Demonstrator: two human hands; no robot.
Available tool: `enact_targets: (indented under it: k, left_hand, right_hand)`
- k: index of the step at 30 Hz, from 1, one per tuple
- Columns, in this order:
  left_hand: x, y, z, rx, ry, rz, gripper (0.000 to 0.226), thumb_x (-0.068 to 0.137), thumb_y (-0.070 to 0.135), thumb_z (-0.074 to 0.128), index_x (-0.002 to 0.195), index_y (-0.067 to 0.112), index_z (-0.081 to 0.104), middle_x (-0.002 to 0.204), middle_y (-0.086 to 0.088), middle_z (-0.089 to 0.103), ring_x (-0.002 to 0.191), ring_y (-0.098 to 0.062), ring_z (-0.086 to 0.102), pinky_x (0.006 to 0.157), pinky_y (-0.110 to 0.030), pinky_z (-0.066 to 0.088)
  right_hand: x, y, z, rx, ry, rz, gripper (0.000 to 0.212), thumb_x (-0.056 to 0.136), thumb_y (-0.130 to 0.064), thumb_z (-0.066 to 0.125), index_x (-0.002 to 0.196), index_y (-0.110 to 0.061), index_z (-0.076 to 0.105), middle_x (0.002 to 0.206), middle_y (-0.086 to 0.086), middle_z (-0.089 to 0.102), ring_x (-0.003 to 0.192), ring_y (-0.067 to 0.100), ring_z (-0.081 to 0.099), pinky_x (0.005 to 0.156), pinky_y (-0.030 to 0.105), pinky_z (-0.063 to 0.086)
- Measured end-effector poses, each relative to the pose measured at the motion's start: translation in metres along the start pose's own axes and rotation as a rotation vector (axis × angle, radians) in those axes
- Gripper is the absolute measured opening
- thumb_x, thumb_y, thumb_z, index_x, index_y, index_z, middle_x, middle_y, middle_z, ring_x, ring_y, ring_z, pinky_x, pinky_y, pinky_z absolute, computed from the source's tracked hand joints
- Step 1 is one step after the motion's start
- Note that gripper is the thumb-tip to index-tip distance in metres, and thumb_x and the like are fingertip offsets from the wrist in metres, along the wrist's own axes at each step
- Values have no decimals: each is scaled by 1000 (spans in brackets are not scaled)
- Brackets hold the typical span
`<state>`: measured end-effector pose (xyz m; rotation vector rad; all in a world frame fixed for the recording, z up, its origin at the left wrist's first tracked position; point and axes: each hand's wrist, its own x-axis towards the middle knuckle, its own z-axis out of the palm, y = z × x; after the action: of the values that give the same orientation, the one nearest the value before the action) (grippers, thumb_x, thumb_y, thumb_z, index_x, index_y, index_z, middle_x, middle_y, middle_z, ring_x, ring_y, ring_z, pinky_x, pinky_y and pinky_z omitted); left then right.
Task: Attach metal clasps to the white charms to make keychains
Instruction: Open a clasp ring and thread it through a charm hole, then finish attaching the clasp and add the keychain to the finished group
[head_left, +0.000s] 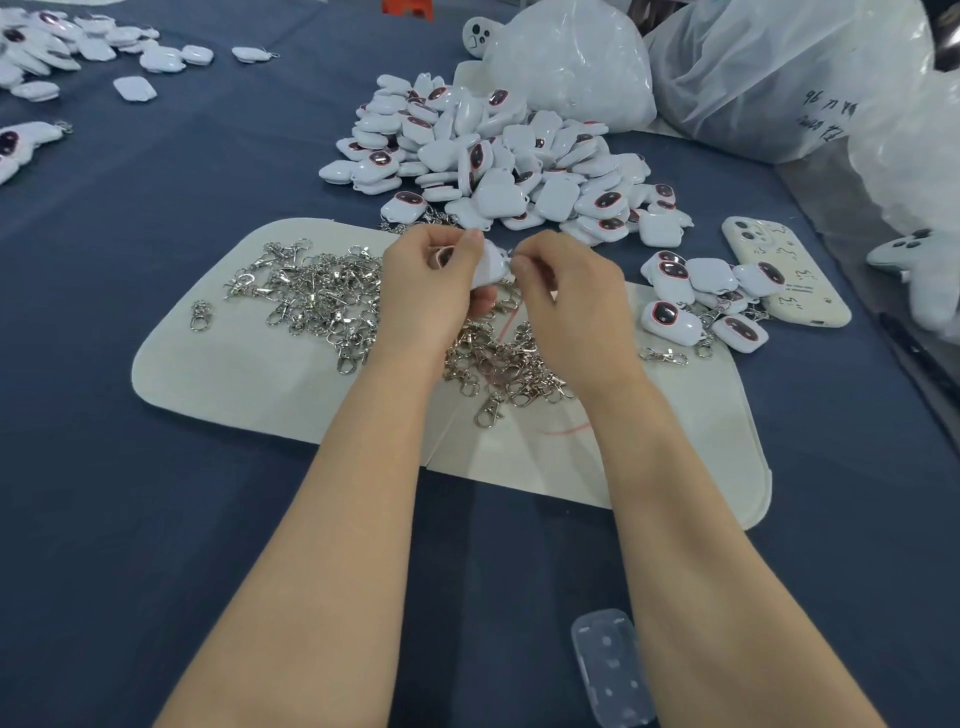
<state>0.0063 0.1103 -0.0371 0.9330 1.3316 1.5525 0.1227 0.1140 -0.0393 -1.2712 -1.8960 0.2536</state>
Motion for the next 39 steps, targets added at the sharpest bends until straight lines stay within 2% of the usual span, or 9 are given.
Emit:
enact_targets:
  k: [6, 9, 12, 16, 19, 23, 28, 33, 39]
  left_hand:
    - [-1, -1, 1, 332, -22, 244, 8, 92, 23, 58, 84, 26, 57, 80, 8, 61, 76, -25, 65, 77, -47, 55]
    - [-2, -2, 2, 325, -20, 230, 7, 94, 24, 56, 86, 25, 57, 80, 8, 59, 68, -17, 65, 67, -36, 56]
    - [-2, -2, 0, 150, -7, 60, 12, 95, 21, 54, 84, 23, 56, 73, 4, 58, 43, -2, 53, 46, -19, 47]
    - [-4, -1, 3, 104, -98, -47, 19, 95, 14, 50, 84, 21, 64, 75, -2, 60, 40, -2, 50, 42, -16, 44]
    - [-5, 2, 7, 125, -106, -44, 25, 94, 12, 43, 95, 22, 66, 82, -5, 62, 44, -4, 54, 45, -19, 46]
    - [-7, 2, 12, 50, -114, -84, 33, 98, 19, 43, 131, 23, 47, 101, -3, 60, 59, -11, 65, 53, -21, 53]
    - [-11, 0, 25, 52, -116, -90, 12, 96, 18, 47, 104, 15, 55, 91, 5, 55, 64, -6, 63, 67, -25, 56]
    - [-13, 1, 52, 17, -154, -145, 14, 95, 15, 48, 84, 21, 52, 86, 7, 52, 68, -7, 61, 64, -23, 53]
    - [-1, 2, 74, -15, -81, -167, 11, 92, 11, 50, 84, 16, 56, 85, -2, 58, 85, -20, 57, 92, -39, 51]
  right_hand:
    - [1, 5, -1, -14, -116, 66, 14, 94, -12, 50, 90, -8, 62, 78, 1, 61, 74, 16, 50, 70, 27, 38]
    - [0, 5, 1, 261, -52, 301, 8, 93, -8, 51, 90, -14, 55, 79, -4, 63, 75, 10, 56, 73, 20, 43]
    - [4, 6, -3, 567, 70, 484, 16, 92, -1, 48, 93, -16, 54, 86, -4, 62, 81, 9, 59, 86, 32, 52]
    - [3, 5, -11, 503, -119, 365, 11, 95, -21, 53, 103, -20, 62, 94, -10, 66, 82, -2, 59, 82, 22, 50]
    - [4, 6, -17, 484, -262, 375, 12, 93, -20, 58, 104, -16, 62, 74, -4, 68, 60, 3, 58, 62, 23, 47]
    - [11, 17, -24, 374, -67, 480, 9, 92, -18, 57, 100, -17, 59, 76, -2, 66, 56, 4, 55, 53, 17, 42]
    - [6, 45, -41, 94, 401, 663, 23, 95, -22, 49, 116, -14, 53, 94, -3, 63, 86, 13, 53, 72, 20, 35]
    - [2, 50, -38, -217, 355, 772, 38, 90, -19, 51, 128, -19, 47, 145, 6, 33, 128, 29, 31, 101, 37, 29]
    - [29, 33, -9, -168, 176, 506, 33, 93, -13, 46, 122, -18, 59, 137, 7, 43, 121, 24, 44, 92, 23, 29]
